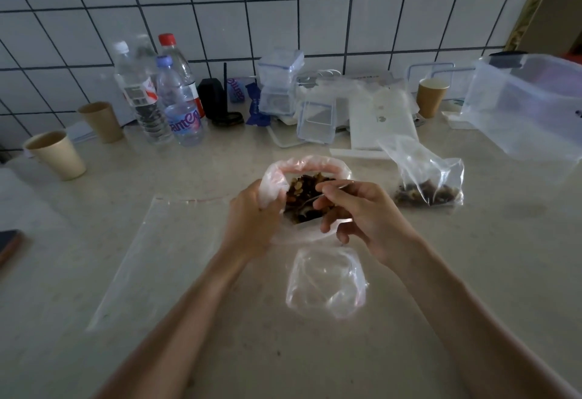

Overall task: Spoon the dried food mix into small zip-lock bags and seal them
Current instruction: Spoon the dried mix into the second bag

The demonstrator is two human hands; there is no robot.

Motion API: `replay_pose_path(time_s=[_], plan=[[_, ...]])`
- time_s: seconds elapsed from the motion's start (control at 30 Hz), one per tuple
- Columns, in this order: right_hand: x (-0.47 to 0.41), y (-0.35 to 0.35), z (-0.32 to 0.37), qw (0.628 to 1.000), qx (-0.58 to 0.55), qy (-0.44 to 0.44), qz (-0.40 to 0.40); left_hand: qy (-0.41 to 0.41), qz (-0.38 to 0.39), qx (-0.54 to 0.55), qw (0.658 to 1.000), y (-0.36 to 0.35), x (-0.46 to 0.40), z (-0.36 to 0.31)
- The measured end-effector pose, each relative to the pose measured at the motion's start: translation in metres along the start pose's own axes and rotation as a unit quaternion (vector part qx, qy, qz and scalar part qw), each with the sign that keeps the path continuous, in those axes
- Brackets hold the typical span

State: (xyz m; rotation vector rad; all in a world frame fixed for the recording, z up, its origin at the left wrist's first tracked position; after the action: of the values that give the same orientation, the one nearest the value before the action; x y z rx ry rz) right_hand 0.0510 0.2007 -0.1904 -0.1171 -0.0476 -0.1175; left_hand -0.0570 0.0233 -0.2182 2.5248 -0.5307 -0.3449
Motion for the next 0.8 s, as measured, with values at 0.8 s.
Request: replay_pose_path(time_s=[0.8], plan=[[0.017,0.006,-0.004,0.993,-0.097,-0.035,-0.060,0.021,-0.002,0.154,0.988,-0.004,0.013,-0.011]])
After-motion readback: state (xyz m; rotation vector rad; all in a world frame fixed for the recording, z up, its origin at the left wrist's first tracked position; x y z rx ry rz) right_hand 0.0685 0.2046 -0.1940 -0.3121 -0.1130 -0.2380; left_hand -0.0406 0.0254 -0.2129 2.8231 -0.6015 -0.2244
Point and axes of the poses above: each hand's wrist, its own x-axis away from the middle knuckle, its own y-axis out of the back of the hand, z = x × y, the point moved 3 cm from there along -x, towards the middle knuckle, and after that the axes turned 10 degrees about z, right-handed, at the moved point
